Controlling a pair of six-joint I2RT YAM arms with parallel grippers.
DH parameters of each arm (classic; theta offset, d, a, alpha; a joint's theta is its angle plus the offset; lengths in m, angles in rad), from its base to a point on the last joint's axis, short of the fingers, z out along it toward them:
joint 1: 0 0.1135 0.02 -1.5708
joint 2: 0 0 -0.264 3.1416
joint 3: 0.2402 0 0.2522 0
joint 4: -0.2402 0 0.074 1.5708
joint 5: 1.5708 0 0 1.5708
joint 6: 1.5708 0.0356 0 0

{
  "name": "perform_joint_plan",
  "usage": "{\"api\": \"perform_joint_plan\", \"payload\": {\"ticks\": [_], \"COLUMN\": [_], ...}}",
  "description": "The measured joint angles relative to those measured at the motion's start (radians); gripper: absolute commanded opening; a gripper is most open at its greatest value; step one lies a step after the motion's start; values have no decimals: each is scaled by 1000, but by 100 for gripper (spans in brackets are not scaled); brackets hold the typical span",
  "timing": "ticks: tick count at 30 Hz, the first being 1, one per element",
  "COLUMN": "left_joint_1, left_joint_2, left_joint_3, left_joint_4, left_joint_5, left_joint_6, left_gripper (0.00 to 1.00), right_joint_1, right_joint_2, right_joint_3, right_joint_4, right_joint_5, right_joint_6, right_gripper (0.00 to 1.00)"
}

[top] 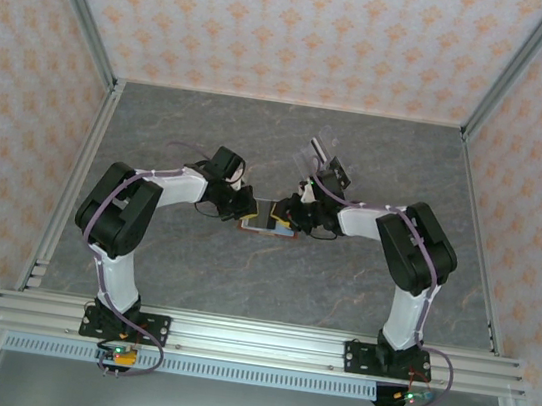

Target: Take the credit cards out of the card holder

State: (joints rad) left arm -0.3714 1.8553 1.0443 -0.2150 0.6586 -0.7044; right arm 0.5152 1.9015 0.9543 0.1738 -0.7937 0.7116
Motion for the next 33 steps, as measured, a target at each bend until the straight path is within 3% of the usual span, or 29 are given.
{"api": "perform_joint_plan", "payload": {"ticks": [2, 6, 12, 20, 27, 33], "left_joint_1": [0, 0, 0, 0, 12, 43], "left_joint_2": [0, 0, -1, -23, -69, -117], "left_joint_3": [0, 0, 7, 45, 100, 114], "left_joint_4": [0, 0, -8, -77, -122, -159], "left_joint_5": [0, -1, -5, -30, -70, -135], "left_joint_6": [0, 0, 6, 22, 23, 36], "left_gripper": [7, 8, 20, 50, 71, 90], "right_joint_1": [0, -1, -1, -2, -10, -50], "right_joint_2": [4, 4, -60, -273, -304, -198], "right_joint_3": [0, 0, -1, 42, 317, 595], "right_joint_4": [-1, -2, -94, -351, -618, -808], "right_joint_5": [5, 18, 100, 253, 431, 545], "right_joint_6": [3, -7, -61, -254, -518, -735], "right_gripper": [10, 1, 0, 0, 0, 0]}}
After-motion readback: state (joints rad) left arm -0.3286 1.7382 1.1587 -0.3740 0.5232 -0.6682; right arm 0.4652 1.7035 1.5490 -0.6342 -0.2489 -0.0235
